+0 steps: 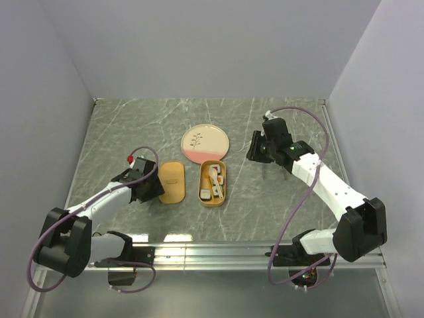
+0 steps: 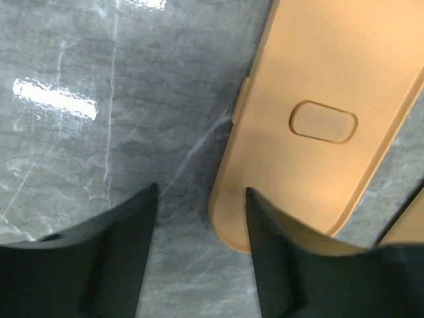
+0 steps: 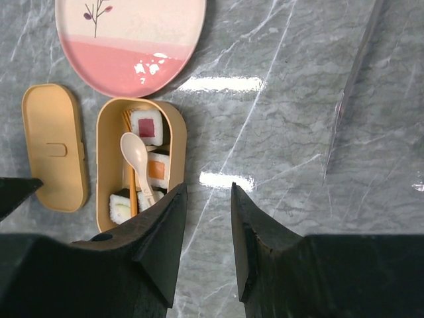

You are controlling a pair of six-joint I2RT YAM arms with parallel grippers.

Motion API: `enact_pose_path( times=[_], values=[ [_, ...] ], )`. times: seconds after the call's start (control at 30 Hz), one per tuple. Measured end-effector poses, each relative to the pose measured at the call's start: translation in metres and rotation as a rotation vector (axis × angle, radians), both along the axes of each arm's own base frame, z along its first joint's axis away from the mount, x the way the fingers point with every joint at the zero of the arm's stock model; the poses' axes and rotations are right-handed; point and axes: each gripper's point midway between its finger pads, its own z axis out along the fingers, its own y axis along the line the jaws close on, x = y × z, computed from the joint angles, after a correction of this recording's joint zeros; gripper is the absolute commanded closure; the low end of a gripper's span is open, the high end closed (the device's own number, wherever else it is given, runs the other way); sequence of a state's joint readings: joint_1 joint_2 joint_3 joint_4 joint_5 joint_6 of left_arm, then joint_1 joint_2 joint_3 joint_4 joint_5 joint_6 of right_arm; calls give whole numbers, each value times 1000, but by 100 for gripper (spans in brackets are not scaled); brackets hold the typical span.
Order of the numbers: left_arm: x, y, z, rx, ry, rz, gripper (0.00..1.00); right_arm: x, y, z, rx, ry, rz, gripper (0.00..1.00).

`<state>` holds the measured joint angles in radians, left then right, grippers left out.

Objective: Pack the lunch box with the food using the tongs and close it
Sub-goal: Pick up the lid of the lunch box with the left arm

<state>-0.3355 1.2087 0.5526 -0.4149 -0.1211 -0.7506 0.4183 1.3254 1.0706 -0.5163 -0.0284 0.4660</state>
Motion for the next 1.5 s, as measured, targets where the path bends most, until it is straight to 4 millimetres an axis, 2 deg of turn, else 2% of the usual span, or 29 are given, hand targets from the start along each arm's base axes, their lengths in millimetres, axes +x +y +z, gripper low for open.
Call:
enact_pose_path(
  times=[0.07, 0.13, 0.37, 0.4, 0.6, 0.9, 1.07, 1.33, 1.5],
  values=[
    [1, 1, -2, 3, 1, 14, 50, -1, 0, -1, -1, 0, 5, 60],
    [4, 0, -3, 2, -4, 25, 64, -4, -1, -3, -4, 2, 12, 60],
    [16, -8, -3, -16, -27, 18, 78, -6, -5, -5, -2, 9, 11, 60],
    [17, -9, -2, -16, -27, 17, 83, -6, -5, -5, -2, 9, 10, 60],
    [19, -11, -1, -17, -28, 5, 100, -6, -6, -5, 1, 11, 9, 60],
    [18, -15, 1, -24, -24, -29, 100, -8, -4, -9, 12, 22, 17, 60],
    [6, -8, 6, 7, 7, -45, 100, -8, -3, -9, 16, 21, 18, 60],
    [19, -11, 53, -3, -115, -97, 100, -8, -3, -10, 17, 20, 18, 61],
    [24, -15, 74, -12, -181, -133, 100, -8, -3, -10, 15, 20, 21, 61]
  ],
)
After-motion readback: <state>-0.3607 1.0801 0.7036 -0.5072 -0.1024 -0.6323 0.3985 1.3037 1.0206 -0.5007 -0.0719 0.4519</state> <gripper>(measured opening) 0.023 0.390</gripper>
